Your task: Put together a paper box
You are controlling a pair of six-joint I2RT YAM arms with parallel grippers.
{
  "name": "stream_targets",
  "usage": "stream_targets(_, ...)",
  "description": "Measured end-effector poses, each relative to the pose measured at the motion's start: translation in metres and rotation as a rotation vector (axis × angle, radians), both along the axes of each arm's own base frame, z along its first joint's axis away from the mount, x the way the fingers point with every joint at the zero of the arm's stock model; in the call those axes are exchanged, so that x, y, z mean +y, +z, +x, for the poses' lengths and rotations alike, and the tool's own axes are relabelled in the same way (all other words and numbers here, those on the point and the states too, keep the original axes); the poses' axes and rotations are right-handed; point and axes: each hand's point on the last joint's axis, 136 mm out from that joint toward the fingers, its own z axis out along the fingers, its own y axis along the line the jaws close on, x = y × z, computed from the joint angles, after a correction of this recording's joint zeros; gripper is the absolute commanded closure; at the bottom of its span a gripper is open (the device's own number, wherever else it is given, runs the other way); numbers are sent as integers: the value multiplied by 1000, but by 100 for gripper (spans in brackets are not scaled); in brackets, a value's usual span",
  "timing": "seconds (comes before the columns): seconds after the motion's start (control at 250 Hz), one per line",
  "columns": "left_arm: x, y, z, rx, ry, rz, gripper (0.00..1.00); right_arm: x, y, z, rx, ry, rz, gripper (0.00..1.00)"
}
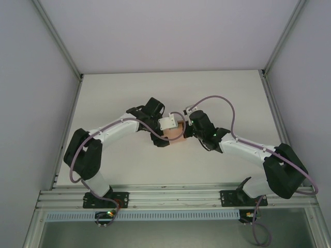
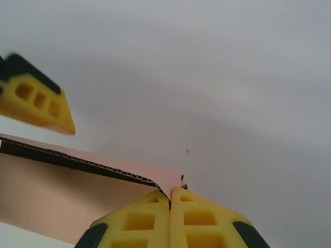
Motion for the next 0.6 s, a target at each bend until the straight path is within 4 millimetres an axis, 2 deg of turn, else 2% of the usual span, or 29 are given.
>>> stream_targets(0.124, 5, 20, 5, -64, 71, -28, 0, 2, 0, -2, -7, -3, -13, 100)
stream_targets(0.244, 19, 46, 11, -138, 206, -58, 0, 1, -1, -2, -13, -14, -28, 100)
stream_targets(0.323, 32, 58, 9, -164, 292, -86, 0, 2, -1, -1, -15, -18, -36, 100)
stream_targets(0.423, 50, 62, 0, -163, 389, -106, 0, 4, 0, 0, -18, -22, -43, 100)
stream_targets(0.599, 72, 58, -9, -143, 524, -127, 14, 4, -1, -3, -14, -21, -58, 100)
